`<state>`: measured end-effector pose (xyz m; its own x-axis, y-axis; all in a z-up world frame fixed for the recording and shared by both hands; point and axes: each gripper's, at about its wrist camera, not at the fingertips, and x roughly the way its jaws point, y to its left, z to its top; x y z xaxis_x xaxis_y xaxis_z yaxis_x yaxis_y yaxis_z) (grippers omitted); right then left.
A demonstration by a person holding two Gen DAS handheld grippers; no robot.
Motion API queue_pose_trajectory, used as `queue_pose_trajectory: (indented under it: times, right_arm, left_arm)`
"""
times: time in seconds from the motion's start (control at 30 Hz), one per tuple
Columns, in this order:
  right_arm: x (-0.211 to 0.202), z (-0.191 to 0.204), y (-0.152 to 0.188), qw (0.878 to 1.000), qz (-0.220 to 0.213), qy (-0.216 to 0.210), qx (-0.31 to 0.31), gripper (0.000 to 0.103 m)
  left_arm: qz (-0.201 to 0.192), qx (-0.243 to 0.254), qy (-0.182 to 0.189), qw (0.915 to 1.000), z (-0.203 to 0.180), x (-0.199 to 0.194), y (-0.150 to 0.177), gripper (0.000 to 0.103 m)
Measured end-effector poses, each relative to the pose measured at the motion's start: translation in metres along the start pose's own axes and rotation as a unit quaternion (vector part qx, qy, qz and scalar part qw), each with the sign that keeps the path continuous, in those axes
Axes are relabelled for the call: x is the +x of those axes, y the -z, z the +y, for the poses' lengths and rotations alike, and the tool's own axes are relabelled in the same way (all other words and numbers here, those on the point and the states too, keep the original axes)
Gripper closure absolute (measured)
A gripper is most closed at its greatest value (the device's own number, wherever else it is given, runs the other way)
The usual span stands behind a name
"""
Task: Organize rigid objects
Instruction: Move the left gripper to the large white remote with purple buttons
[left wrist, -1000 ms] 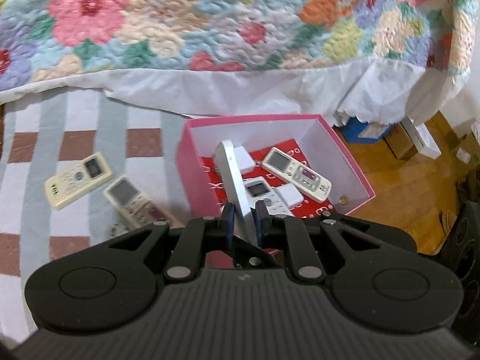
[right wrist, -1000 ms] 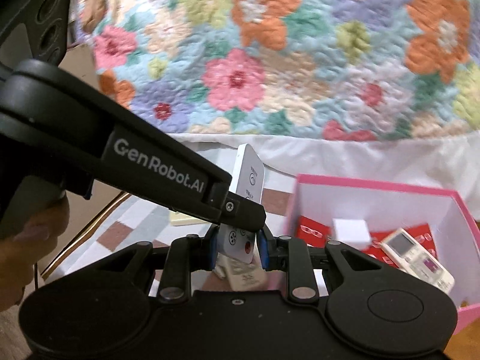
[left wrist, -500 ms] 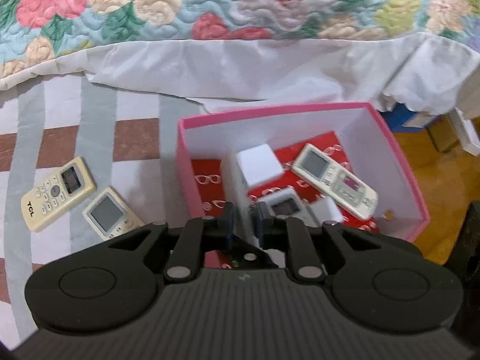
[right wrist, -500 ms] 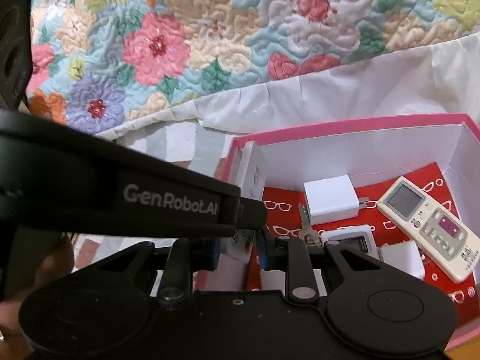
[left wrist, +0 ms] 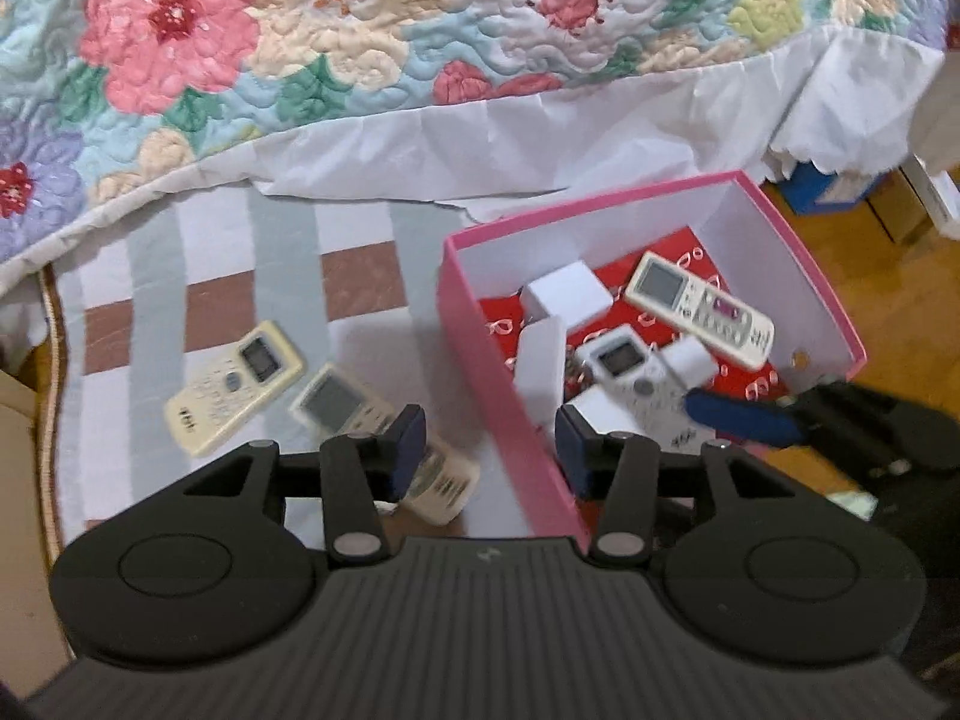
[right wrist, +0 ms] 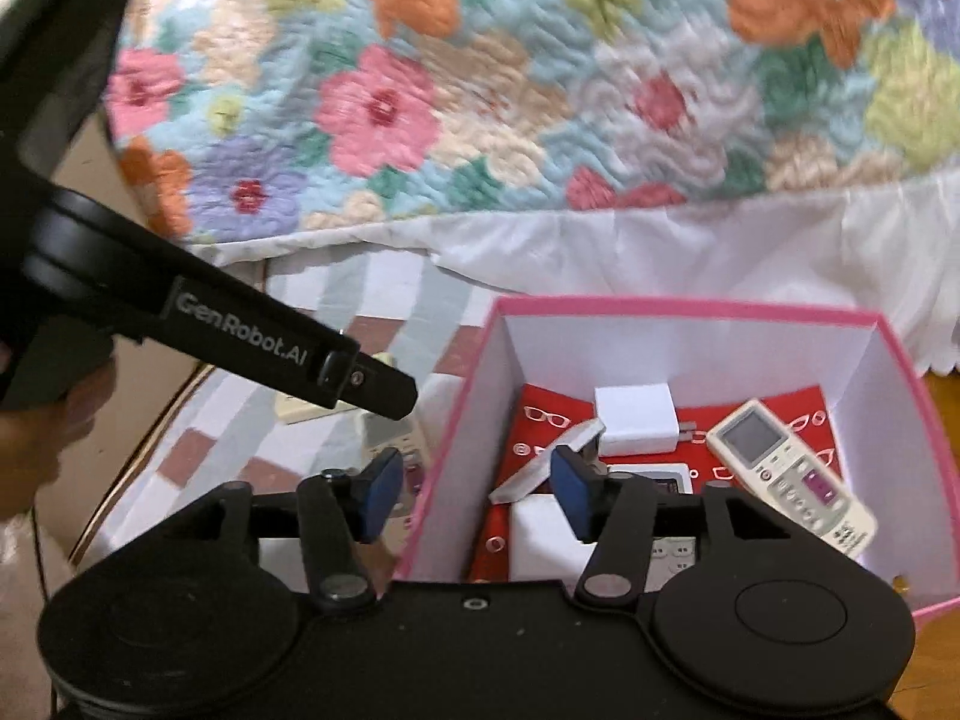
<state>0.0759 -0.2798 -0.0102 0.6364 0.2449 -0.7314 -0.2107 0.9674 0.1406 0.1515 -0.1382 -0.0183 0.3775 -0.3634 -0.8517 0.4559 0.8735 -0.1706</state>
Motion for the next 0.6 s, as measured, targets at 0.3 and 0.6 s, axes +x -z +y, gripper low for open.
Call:
queue_pose_trajectory:
  times: [0.3,0.6]
  right_arm:
    - [-0.035,0.065,-0.001,0.993,0.017,-0.079,-0.082,0.037]
    - [0.033,0.088,0.049,0.995,0.05,-0.08,-0.037,0.033]
  left_arm:
    - [-0.006,0.017,-0.012,0.9998,0.043,-0.038,0.026,0.048]
    - [-0.036,-0.032,0.009,0.9988,0.094,0.008,0.071,0.039]
